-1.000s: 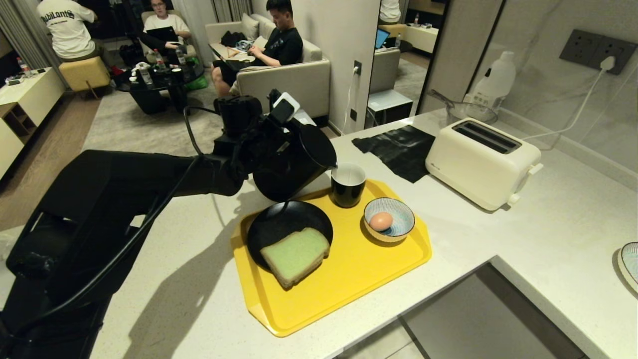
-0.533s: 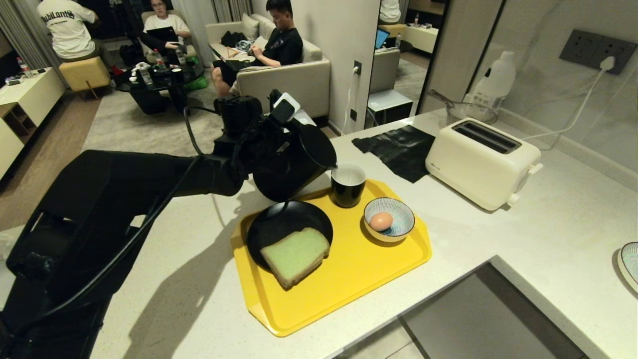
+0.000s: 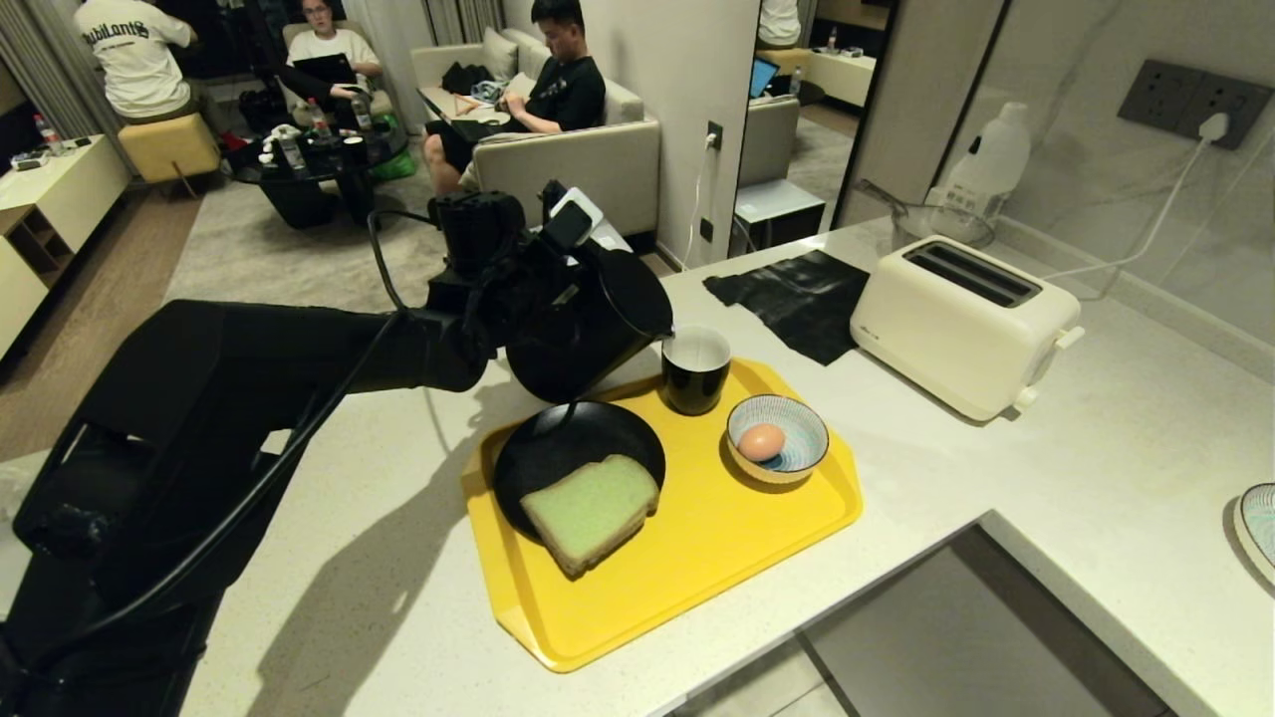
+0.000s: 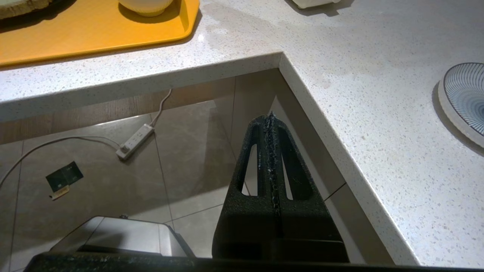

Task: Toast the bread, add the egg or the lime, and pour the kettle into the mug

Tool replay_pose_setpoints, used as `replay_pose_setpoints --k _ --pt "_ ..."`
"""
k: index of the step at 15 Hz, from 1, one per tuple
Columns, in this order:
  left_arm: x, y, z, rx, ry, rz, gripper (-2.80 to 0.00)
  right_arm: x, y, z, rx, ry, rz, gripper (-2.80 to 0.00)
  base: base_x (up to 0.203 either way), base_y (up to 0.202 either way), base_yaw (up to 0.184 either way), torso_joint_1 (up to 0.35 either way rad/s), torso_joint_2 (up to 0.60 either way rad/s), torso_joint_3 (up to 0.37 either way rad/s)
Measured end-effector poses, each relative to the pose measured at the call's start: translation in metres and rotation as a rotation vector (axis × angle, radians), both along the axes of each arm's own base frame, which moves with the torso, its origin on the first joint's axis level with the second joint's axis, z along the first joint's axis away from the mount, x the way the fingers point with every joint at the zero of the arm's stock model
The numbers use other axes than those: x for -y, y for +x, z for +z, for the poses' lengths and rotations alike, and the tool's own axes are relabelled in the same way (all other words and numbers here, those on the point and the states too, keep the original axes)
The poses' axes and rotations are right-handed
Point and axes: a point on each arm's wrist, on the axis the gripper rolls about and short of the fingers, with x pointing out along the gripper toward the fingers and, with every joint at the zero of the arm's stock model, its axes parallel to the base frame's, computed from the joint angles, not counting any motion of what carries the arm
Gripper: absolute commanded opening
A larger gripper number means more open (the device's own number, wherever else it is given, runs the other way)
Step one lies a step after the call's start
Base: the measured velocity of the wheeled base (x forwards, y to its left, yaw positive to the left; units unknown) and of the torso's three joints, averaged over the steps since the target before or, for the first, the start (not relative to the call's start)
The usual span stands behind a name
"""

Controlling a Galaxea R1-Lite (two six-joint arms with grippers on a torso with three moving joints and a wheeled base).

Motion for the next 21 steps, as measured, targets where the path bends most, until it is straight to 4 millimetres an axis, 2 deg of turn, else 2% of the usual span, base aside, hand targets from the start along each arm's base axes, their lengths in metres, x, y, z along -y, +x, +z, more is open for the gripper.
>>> replay_pose_setpoints --k 21 --pt "0.0032 0.0026 -0.0066 0.019 0.071 0.055 -2.8 0.0 0.0 0.0 0.0 0.0 0.0 -2.8 0.0 0.0 0.0 0.0 0.0 0.0"
